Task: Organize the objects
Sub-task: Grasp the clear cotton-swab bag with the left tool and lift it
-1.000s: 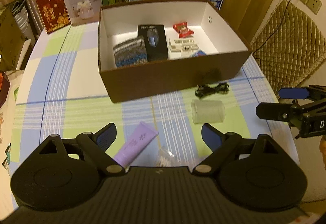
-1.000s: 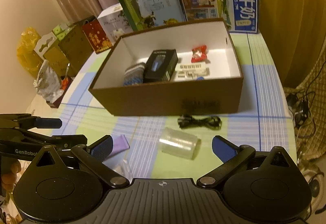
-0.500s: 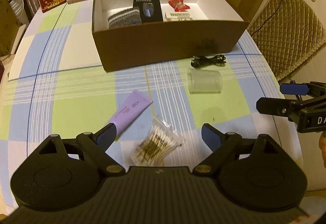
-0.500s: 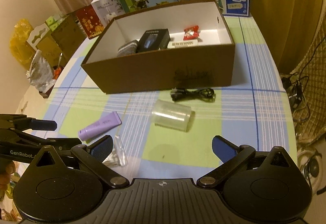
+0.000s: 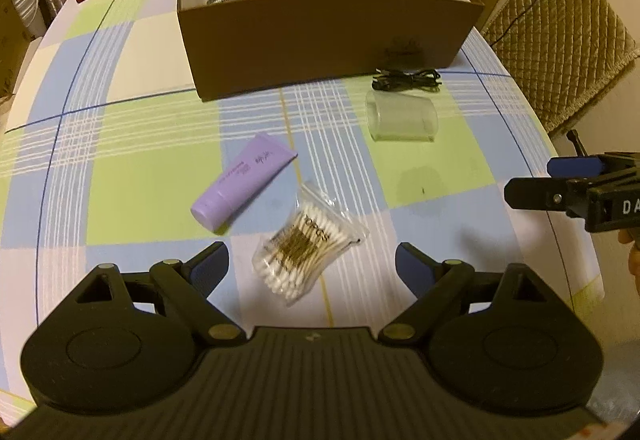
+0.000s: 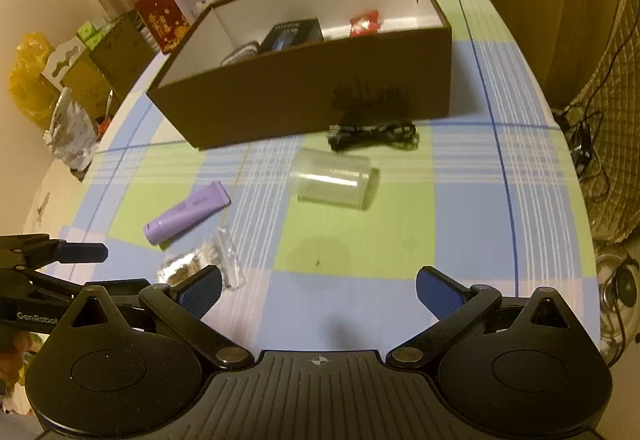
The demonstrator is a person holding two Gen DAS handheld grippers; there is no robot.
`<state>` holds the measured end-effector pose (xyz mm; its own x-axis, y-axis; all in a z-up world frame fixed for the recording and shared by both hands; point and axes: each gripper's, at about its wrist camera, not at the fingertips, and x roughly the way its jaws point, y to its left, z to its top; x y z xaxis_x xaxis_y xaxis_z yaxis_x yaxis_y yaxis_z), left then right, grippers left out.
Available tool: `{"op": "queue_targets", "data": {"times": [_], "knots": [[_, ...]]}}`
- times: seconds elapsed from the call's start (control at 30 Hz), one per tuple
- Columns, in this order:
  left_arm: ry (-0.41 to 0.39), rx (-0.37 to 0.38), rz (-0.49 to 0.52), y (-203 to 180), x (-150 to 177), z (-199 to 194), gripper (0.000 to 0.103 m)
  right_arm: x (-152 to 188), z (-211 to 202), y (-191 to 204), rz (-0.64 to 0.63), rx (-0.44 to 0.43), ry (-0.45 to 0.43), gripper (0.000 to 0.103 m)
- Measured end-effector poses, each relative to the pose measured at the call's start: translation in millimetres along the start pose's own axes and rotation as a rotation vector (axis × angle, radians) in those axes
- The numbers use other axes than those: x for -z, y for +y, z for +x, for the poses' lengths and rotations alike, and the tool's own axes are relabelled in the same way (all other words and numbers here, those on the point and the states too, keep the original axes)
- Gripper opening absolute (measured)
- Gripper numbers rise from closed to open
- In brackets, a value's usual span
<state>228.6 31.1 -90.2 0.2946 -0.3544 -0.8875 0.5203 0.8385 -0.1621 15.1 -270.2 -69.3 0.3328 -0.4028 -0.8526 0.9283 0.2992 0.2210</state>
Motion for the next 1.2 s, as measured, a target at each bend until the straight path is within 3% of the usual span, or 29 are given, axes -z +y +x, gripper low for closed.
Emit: {"op": "queue_targets", "data": {"times": [0.3, 0.63, 1.07, 1.2], "knots": [[-0.008, 0.007, 0.039, -3, 8, 10, 0.088, 8, 10, -6, 0.015, 0.012, 0.030, 0.101], [-0.016, 0.011, 0.158, -11, 9, 39, 0.086, 12, 15, -17, 0.050, 0.031, 0.052, 0.101], [0.041, -0.016, 0.248, -8, 5, 74, 0.079, 15, 15, -32, 0.106, 0.062, 0.061, 0.101], [0.057, -0.012, 0.240, -6, 2, 80, 0.065, 14, 15, -34, 0.113, 0.066, 0.060, 0.101]]}}
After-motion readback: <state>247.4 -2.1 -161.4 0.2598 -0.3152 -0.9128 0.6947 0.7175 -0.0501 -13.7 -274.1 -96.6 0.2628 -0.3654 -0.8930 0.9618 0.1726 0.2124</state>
